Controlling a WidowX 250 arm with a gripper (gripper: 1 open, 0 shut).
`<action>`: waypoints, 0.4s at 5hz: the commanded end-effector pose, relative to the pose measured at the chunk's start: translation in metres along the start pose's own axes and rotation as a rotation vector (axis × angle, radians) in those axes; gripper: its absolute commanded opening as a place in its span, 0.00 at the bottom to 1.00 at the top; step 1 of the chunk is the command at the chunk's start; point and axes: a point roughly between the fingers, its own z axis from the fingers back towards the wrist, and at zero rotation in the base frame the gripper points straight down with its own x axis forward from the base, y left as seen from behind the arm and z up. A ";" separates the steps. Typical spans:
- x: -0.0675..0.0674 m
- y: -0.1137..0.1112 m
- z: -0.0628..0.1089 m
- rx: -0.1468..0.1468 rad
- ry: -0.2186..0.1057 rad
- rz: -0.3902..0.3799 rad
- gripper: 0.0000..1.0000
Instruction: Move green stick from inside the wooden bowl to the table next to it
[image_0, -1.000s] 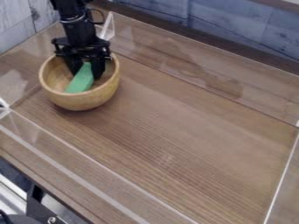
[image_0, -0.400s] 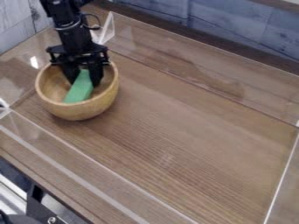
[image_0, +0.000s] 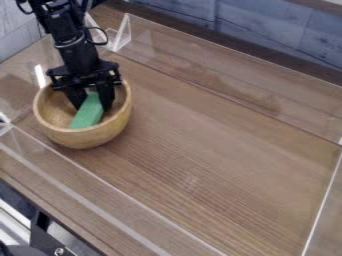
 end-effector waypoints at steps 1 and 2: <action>-0.004 -0.014 0.000 0.001 -0.014 -0.044 0.00; 0.001 -0.015 0.000 -0.003 -0.014 -0.033 0.00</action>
